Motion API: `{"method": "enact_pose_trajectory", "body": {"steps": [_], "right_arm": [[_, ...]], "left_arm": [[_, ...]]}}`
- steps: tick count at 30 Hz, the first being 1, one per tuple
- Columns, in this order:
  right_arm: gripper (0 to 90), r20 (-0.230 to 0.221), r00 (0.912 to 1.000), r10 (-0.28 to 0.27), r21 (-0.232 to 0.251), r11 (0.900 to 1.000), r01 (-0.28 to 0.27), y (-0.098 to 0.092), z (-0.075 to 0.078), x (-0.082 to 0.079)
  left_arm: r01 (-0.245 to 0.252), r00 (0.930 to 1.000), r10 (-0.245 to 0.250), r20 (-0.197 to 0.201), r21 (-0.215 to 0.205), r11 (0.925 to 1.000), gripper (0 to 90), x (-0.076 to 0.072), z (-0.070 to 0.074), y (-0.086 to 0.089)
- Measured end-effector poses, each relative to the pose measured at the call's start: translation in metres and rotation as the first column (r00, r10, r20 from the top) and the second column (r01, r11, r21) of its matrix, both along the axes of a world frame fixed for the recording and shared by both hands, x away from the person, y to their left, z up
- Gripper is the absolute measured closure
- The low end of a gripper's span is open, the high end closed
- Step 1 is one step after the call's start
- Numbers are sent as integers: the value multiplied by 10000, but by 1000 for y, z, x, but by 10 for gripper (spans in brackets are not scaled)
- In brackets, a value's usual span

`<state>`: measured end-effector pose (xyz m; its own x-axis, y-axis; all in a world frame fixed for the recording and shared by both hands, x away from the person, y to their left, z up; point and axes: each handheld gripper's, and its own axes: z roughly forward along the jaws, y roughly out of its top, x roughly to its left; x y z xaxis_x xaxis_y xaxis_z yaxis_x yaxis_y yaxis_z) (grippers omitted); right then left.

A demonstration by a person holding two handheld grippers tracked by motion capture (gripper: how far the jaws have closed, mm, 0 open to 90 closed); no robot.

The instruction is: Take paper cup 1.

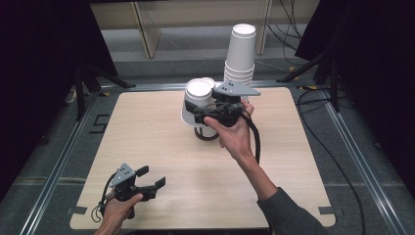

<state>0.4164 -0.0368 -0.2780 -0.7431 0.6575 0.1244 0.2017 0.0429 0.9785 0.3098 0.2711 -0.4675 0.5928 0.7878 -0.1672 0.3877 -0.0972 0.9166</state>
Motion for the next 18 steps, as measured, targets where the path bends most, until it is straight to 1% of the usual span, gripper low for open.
{"method": "enact_pose_trajectory", "body": {"steps": [1,2,3,4,5,7,8,10,11,12,13,14,15,16,17,18], "right_arm": [[203,-140,9999,38,-89,10000,-39,-1,-5,-3],[203,-140,9999,38,-89,10000,-39,-1,-5,-3],[203,-13,9999,113,-152,9998,-113,-2,-9,-3],[203,-247,9995,177,-100,9998,-180,-2,-15,-6],[203,-205,9995,247,-170,9995,-250,-2,-19,-7],[203,-518,9981,326,-104,9994,-332,-2,-29,-10],[203,-413,9982,429,-197,9988,-438,-2,-34,-10],[203,-344,9984,456,-336,9983,-468,-3,-43,-11],[203,-570,9963,648,-120,9978,-655,-2,-50,-11],[203,-660,9955,680,-180,9974,-693,-2,-54,-11],[203,-657,9959,618,-260,9976,-636,-2,-57,-11],[203,-620,9957,687,-391,9967,-712,-2,-62,-10],[203,-620,9957,687,-391,9967,-712,-2,-62,-10],[203,-760,9947,689,-348,9968,-717,-1,-64,-11],[203,-1016,9912,845,-248,9959,-874,0,-65,-12],[203,-756,9933,876,-321,9954,-902,0,-67,-12]], "left_arm": [[-6,10000,6,0,-10,10000,143,0,0,0],[-18,10000,18,-2,-37,10000,143,0,0,0],[-32,10000,32,9,-59,10000,143,0,0,0],[-34,10000,34,8,-42,10000,143,0,0,0],[-25,10000,25,6,-18,10000,143,0,0,0],[-33,10000,34,17,-54,10000,143,0,0,0],[-19,10000,19,-3,-61,10000,143,0,0,0],[35,10000,-35,57,-38,10000,143,1,0,0],[22,10000,-22,32,-50,10000,143,1,0,0],[7,10000,-6,9,-70,10000,143,1,0,0],[-67,9999,64,-101,-285,9996,143,0,-1,-1],[-74,9999,71,-125,-300,9995,143,0,-1,-1],[-79,9999,76,-124,-303,9995,143,0,-1,-1],[15,10000,-14,18,-232,9997,143,1,-1,0],[-21,10000,21,3,-103,9999,143,1,0,0],[-61,10000,61,-48,-104,9999,143,1,0,0]]}}
